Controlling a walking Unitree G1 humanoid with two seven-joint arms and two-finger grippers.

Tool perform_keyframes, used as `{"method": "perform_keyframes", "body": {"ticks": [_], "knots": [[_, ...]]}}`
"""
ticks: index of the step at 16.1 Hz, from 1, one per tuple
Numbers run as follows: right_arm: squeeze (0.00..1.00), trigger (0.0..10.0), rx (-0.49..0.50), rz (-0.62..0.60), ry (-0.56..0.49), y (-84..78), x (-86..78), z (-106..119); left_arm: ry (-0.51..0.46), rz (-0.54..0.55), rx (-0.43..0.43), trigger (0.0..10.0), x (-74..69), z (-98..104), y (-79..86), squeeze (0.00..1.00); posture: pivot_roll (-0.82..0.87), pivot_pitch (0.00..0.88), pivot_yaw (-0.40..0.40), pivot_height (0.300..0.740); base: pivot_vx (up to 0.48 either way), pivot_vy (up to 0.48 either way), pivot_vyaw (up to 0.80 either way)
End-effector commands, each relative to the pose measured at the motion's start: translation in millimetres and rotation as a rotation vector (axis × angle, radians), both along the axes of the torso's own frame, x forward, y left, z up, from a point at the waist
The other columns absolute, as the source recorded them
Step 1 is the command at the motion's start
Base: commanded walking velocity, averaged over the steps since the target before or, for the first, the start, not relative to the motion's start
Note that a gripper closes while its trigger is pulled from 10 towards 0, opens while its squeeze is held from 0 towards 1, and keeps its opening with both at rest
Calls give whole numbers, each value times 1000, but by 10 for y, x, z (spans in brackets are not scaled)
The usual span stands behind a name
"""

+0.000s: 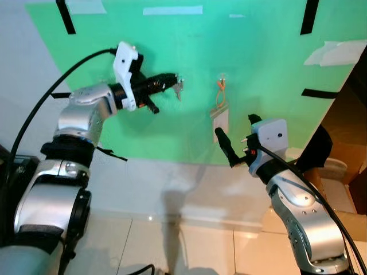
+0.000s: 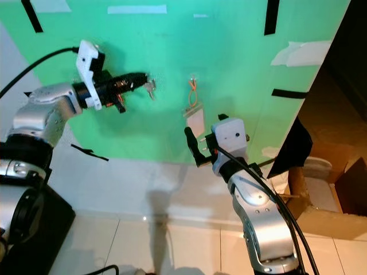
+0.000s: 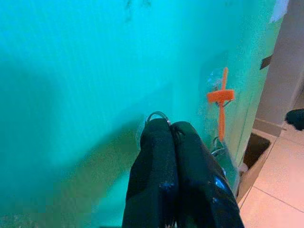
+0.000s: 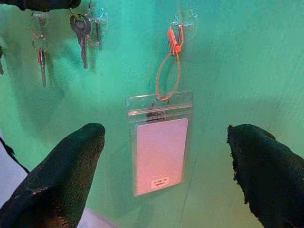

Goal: Hang keys on a hook

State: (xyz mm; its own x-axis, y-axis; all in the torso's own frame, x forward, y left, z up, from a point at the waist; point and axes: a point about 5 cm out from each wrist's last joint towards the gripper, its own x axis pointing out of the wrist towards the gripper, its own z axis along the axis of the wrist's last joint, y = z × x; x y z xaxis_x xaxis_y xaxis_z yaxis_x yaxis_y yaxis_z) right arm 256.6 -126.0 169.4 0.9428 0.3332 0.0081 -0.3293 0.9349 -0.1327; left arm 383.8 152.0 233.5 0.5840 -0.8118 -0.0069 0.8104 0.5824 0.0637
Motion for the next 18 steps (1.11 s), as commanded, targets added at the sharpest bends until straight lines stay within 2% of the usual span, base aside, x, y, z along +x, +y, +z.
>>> {"method": "perform_keyframes", "body": {"ticks": [1,4,11,18], "knots": [[0,10000,8,16,-39,44,3,103,-31,49,31,10000,49,60,30,0,-55,0,133,740,0,0,0],[0,10000,6,15,-39,51,3,102,-33,106,75,10000,102,17,47,0,-56,0,137,740,0,0,0],[0,10000,11,9,-42,63,30,98,-41,90,101,10000,121,-66,-65,0,-48,0,138,740,0,0,0],[0,10000,14,9,-43,78,49,96,-43,157,165,10000,162,-101,-23,0,-39,0,137,740,0,0,0]]}}
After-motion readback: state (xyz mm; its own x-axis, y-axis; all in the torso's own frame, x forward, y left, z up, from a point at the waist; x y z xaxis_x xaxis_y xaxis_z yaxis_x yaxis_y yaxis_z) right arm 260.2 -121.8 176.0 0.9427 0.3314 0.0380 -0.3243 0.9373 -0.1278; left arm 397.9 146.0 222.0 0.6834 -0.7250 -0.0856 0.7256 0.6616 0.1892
